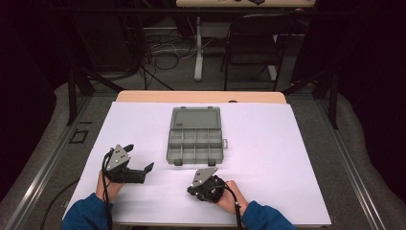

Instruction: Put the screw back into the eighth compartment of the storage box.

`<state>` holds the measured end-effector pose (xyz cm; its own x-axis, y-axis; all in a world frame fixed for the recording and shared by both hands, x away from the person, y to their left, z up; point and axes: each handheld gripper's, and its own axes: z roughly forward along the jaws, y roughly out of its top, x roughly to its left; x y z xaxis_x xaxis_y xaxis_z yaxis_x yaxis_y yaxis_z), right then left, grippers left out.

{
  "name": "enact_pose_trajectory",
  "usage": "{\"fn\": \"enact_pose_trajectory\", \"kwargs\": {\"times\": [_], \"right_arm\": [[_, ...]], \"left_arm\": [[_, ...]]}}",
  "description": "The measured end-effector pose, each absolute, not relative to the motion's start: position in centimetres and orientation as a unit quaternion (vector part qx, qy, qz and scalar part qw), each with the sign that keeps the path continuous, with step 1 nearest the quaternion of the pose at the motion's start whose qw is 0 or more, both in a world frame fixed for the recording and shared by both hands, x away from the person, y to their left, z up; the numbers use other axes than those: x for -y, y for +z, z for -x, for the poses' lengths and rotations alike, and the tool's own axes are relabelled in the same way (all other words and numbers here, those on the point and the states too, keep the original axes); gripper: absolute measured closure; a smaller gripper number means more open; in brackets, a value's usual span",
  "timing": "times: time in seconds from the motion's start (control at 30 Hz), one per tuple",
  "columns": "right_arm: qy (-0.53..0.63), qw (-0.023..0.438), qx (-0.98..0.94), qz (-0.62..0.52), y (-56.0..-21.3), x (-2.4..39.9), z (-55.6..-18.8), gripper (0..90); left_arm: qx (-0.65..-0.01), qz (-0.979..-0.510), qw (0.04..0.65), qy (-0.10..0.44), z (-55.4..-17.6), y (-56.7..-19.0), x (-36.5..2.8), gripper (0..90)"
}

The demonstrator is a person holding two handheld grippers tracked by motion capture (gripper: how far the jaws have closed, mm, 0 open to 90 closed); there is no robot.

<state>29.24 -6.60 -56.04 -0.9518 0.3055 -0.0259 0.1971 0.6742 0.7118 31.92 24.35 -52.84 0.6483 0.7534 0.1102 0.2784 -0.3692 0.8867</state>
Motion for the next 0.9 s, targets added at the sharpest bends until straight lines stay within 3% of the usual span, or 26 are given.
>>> {"fn": "enact_pose_trajectory", "kwargs": {"times": [0.9], "right_arm": [[0.399,0.111,-0.895,-0.165,-54.1,8.2,-29.1,87.5]], "left_arm": [[-0.327,-0.784,0.457,0.263,-31.8,-52.7,-24.4,0.0]]}}
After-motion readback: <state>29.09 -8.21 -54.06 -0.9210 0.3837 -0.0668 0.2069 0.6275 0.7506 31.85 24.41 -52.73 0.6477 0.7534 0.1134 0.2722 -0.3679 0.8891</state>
